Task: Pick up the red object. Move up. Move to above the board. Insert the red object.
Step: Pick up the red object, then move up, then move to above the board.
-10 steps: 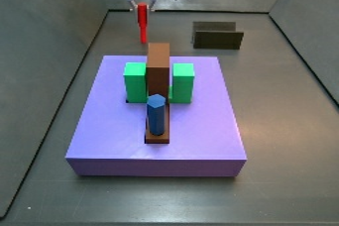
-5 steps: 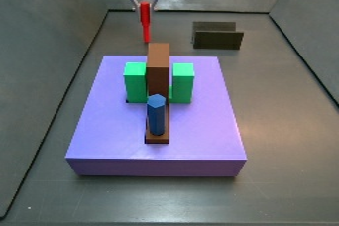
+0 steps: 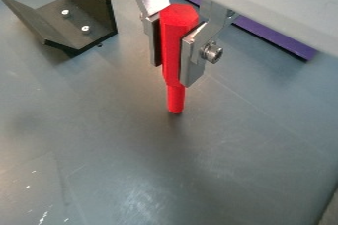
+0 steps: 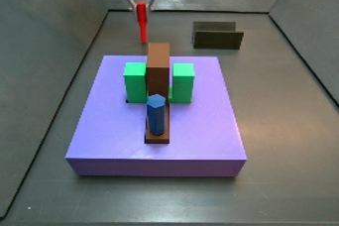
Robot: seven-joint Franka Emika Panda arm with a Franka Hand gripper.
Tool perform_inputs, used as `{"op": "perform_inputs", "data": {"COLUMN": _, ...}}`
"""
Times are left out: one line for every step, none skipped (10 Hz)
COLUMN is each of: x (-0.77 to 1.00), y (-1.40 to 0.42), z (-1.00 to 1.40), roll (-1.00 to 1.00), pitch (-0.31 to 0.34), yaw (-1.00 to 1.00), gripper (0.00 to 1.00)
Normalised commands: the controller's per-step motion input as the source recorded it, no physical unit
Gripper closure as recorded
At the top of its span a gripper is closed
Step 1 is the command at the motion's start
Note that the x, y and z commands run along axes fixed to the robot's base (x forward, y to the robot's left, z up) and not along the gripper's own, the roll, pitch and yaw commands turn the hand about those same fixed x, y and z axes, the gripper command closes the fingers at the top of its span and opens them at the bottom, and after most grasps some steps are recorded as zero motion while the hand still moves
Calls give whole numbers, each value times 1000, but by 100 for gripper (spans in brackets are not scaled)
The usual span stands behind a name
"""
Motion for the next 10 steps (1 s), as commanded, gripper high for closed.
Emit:
{"op": "perform_inputs", "data": {"x": 0, "y": 0, "z": 0, "roll": 0, "pitch": 0, "yaw": 0, "gripper": 100}}
{"op": "perform_inputs", "data": {"x": 0, "y": 0, "z": 0, "roll": 0, "pitch": 0, "yaw": 0, "gripper": 100}}
{"op": "perform_inputs", "data": {"x": 0, "y": 0, "z": 0, "roll": 0, "pitch": 0, "yaw": 0, "gripper": 100}}
{"op": "perform_inputs", "data": {"x": 0, "y": 0, "z": 833, "roll": 0, "pitch": 0, "yaw": 0, "gripper": 100}}
{"op": "perform_inputs", "data": {"x": 31, "y": 56, "z": 786, "roll": 12, "pitch": -28, "yaw": 25, "gripper": 100}}
{"op": "perform_inputs", "data": {"x": 10, "y": 60, "z": 647, "roll": 19, "pitch": -18, "yaw": 23, "gripper": 100}}
{"op": "perform_inputs", "data": {"x": 20, "y": 23, "z": 178, "roll": 38, "pitch": -23, "yaw": 11, "gripper": 100}}
{"op": "perform_inputs", "data": {"x": 0, "y": 0, "z": 1400, "roll": 0, "pitch": 0, "yaw": 0, "gripper": 100}}
{"op": "perform_inputs", "data": {"x": -9, "y": -4, "z": 1400, "roll": -1, "pitch": 8, "yaw": -2, "gripper": 100}}
{"op": "perform_inputs", "data": {"x": -56, "y": 0, "z": 1400, "roll": 24, "pitch": 21, "yaw": 3, "gripper": 100}}
